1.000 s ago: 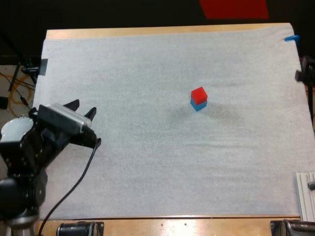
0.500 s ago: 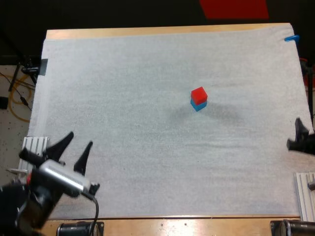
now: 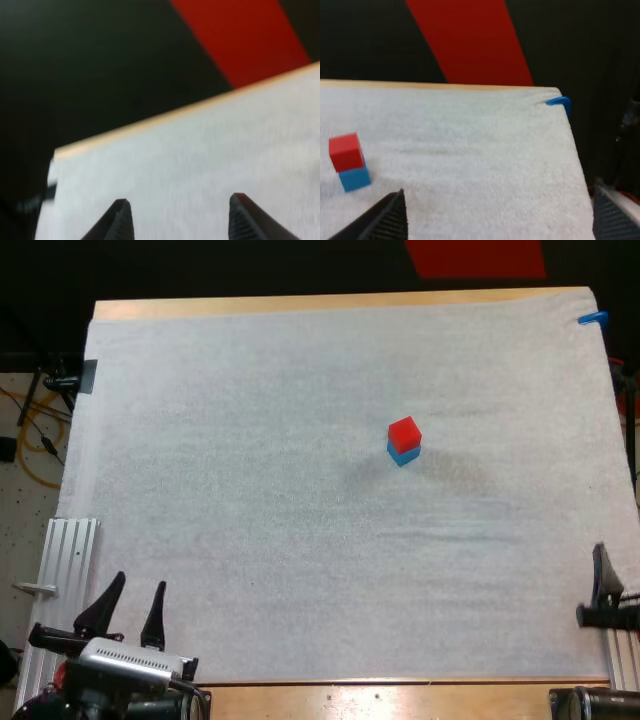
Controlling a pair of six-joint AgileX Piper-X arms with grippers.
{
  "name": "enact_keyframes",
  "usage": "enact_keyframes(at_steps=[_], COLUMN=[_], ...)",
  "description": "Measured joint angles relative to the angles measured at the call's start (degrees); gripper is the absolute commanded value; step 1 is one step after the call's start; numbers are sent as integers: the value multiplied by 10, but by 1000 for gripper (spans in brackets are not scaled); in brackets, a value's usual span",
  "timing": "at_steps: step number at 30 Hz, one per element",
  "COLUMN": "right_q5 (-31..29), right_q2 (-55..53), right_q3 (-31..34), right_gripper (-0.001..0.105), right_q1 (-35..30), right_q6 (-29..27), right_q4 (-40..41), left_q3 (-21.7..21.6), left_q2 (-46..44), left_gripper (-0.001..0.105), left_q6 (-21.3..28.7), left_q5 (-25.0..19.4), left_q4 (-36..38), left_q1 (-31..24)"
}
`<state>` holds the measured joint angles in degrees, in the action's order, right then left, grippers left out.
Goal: Stack red cube on blue cube
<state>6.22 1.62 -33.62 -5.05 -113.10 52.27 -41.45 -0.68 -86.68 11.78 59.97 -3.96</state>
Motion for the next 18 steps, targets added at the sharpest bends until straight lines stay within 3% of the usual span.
enact_keyframes(at_steps=[10,18], right_q5=[-7,0], right_q2=[-20,-20], right_q3=[7,39], right_gripper=[73,73], right_q1=[0,0], right_q6=[-9,-6], right_q4=[60,50], left_q3=[16,76], left_q2=[0,0], left_gripper=[44,44], left_q6=[-13,-14], left_q5=[-19,-20], left_q4=[72,0], left_q1=[0,0])
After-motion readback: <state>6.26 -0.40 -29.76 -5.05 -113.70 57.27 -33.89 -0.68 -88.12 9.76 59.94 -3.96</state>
